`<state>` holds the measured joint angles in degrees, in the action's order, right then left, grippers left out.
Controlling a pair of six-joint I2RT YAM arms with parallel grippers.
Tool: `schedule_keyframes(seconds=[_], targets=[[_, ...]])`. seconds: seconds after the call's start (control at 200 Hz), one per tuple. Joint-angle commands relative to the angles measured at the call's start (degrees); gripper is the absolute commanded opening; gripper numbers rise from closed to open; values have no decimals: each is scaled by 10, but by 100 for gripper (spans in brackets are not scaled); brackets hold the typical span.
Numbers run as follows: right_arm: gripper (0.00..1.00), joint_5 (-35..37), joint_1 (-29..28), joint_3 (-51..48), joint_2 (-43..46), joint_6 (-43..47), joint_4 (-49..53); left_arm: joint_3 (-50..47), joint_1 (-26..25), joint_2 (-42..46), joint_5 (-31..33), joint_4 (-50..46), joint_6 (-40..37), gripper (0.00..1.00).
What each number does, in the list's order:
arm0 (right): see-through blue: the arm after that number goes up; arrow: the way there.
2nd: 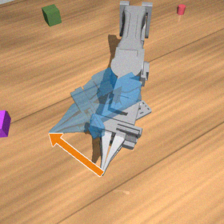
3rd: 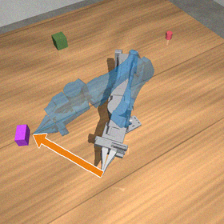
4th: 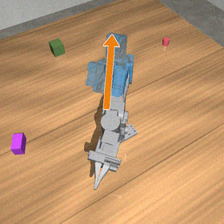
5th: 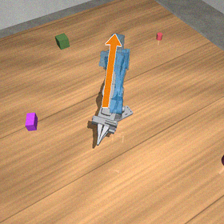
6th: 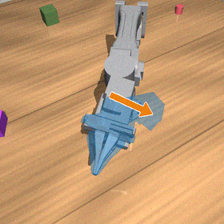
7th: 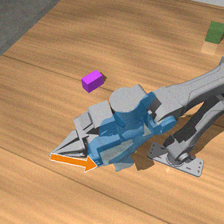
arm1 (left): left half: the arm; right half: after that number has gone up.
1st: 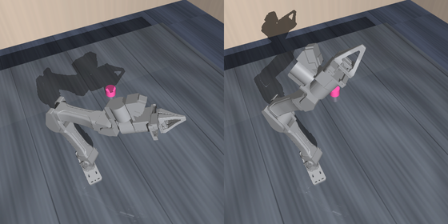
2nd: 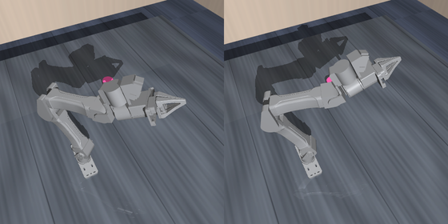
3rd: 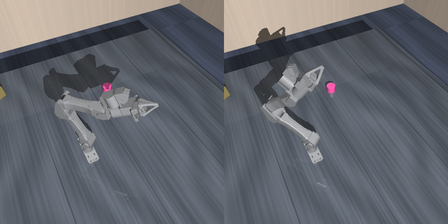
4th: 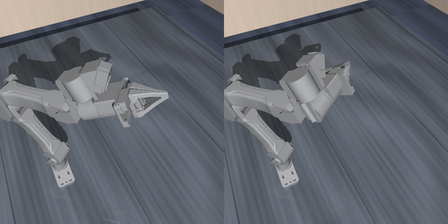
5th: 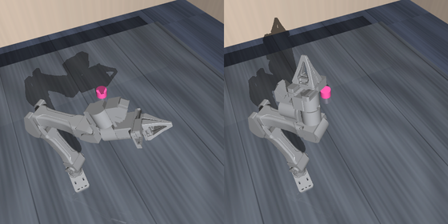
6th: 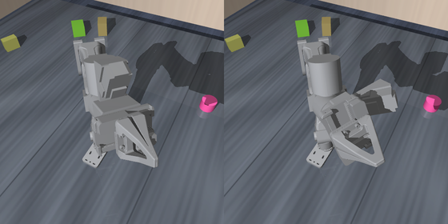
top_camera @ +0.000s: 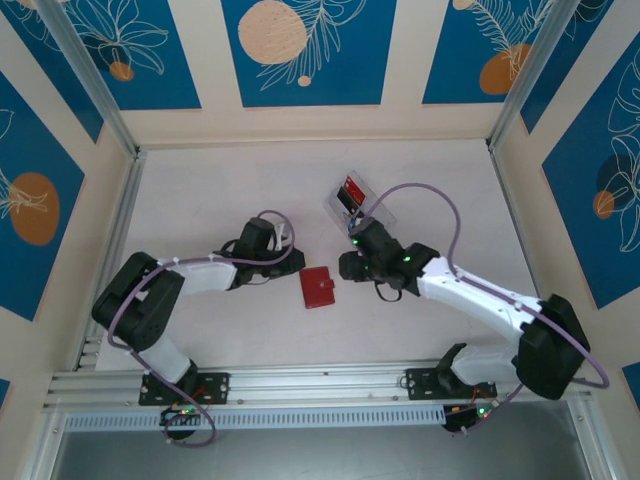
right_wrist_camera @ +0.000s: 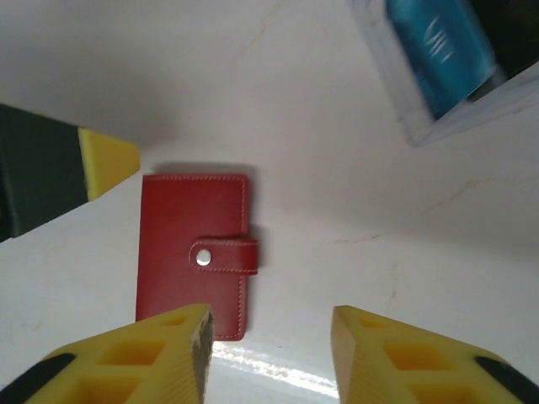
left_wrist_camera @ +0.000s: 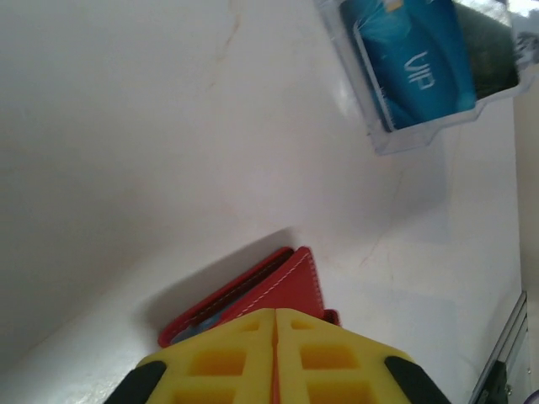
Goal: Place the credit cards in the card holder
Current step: Open the button on the card holder.
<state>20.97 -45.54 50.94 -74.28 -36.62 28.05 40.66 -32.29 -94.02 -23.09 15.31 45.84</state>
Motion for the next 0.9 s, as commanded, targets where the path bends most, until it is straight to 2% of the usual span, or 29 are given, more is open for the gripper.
schedule_keyframes(seconds=[0.0,0.22,0.395,0.895], targets=[[40,18,-35,23,-56,-12,-15,-12,-8,-18,-27,65,33,6],[41,34,-68,83,-159,5,-23,-37,-15,-47,-18,77,34,6],[43,45,-80,120,-219,15,-15,-44,-15,-57,3,49,16,5],[43,93,-107,141,-307,10,16,-62,-16,-83,2,76,13,4]])
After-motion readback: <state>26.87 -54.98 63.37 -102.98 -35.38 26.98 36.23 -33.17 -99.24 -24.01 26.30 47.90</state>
